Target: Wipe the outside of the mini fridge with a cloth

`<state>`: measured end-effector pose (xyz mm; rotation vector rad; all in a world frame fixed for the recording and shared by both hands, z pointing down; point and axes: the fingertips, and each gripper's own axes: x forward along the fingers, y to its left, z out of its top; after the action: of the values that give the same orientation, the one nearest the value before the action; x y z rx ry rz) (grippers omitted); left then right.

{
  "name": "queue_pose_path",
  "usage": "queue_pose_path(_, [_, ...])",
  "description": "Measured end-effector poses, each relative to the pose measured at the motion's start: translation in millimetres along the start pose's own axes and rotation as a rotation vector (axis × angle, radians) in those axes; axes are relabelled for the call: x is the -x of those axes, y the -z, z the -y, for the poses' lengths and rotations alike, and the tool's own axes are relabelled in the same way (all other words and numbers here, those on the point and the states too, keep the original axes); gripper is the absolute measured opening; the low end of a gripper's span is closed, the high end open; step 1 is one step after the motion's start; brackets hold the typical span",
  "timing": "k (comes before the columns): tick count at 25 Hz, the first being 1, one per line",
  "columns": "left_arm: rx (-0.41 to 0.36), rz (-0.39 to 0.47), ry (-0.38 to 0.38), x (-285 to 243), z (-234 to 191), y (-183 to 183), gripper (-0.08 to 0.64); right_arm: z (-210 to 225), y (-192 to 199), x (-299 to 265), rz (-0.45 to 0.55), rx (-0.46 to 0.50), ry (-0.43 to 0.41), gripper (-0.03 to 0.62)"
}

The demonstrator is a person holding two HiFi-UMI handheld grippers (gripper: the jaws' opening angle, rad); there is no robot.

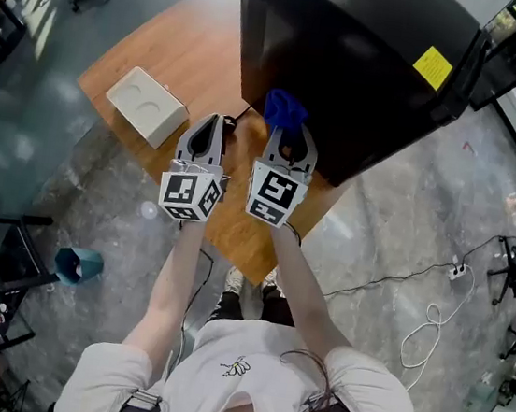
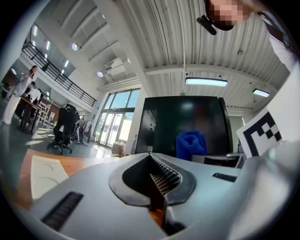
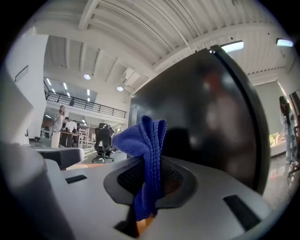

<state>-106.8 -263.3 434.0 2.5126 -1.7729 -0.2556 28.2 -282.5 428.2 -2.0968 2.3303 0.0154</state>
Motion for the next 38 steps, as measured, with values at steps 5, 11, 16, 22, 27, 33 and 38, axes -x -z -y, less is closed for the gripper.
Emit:
queue_pose_path(5, [-0.020, -0.014, -0.009, -3, -27, 14, 0.005, -39, 28, -59, -0.032, -0.006, -0.043, 0.069])
queue_pose_path(11, [-0.012, -0.036, -0.030, 3, -62, 33, 0.005, -82, 57, -116, -0.048, 0.047, -0.031, 0.069])
queue_pose_path(16, [0.018, -0.043, -0.074, 12, -85, 44, 0.005, -102, 65, -145, -0.053, 0.089, -0.018, 0.069])
queue_pose_path(22, [0.028, -0.049, -0.085, 17, -89, 50, 0.005, -100, 70, -150, -0.053, 0.105, 0.012, 0.069])
queue_pose_path(27, [0.030, -0.053, -0.092, 22, -88, 50, 0.005, -96, 71, -143, -0.064, 0.124, 0.042, 0.069])
queue_pose_path(33, [0.034, -0.045, -0.071, 25, -74, 48, 0.005, -72, 63, -117, -0.061, 0.098, 0.087, 0.069])
queue_pose_path(38, [0.043, -0.040, -0.027, 23, -47, 46, 0.005, -33, 56, -82, -0.054, 0.091, 0.157, 0.069])
